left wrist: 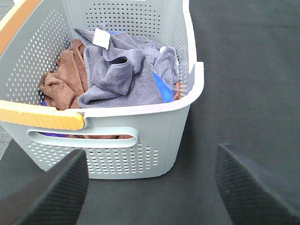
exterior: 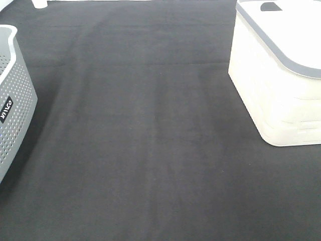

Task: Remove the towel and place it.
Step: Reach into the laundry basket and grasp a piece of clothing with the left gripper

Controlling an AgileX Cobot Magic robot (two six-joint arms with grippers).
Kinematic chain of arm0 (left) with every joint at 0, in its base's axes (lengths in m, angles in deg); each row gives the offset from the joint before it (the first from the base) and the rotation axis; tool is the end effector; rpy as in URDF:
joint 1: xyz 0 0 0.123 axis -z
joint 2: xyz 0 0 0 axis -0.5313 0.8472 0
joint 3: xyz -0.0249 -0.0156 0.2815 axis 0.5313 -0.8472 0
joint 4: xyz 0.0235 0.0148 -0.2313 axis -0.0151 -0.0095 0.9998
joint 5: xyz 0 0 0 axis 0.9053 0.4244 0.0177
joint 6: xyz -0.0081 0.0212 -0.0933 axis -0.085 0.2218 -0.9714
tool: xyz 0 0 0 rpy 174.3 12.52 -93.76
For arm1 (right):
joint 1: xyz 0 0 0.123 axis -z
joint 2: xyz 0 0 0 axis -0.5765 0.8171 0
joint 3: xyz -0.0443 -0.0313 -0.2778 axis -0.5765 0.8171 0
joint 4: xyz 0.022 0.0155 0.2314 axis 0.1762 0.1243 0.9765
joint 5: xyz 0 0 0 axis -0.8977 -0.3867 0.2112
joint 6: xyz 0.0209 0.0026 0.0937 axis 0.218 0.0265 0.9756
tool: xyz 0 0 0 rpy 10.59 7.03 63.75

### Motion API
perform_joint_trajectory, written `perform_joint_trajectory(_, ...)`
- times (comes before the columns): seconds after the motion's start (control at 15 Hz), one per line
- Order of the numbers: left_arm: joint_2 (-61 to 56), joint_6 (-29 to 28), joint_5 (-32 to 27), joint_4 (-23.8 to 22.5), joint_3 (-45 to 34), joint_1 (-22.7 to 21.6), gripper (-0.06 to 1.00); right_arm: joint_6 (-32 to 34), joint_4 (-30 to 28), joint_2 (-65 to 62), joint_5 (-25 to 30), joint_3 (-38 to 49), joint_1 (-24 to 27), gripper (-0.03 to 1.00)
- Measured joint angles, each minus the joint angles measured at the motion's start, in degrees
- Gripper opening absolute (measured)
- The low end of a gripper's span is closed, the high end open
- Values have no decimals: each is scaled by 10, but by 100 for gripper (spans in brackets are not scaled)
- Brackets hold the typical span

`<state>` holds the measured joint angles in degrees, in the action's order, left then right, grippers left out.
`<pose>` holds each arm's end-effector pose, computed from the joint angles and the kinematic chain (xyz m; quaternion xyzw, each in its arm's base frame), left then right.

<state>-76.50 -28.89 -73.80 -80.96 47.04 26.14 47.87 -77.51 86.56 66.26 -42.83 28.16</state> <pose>-0.0163 -0.0047 0.2694 -0.0470 0.8450 0.0072 0.5326 -0.0152 -0.0006 0.2664 -0.0670 0.8470 0.0310 0.5264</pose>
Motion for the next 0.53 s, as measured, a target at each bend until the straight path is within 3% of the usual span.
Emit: perform_joint_trajectory(0.53,0,0,0,0,0,0,70,0,0,0,0,0,0,71)
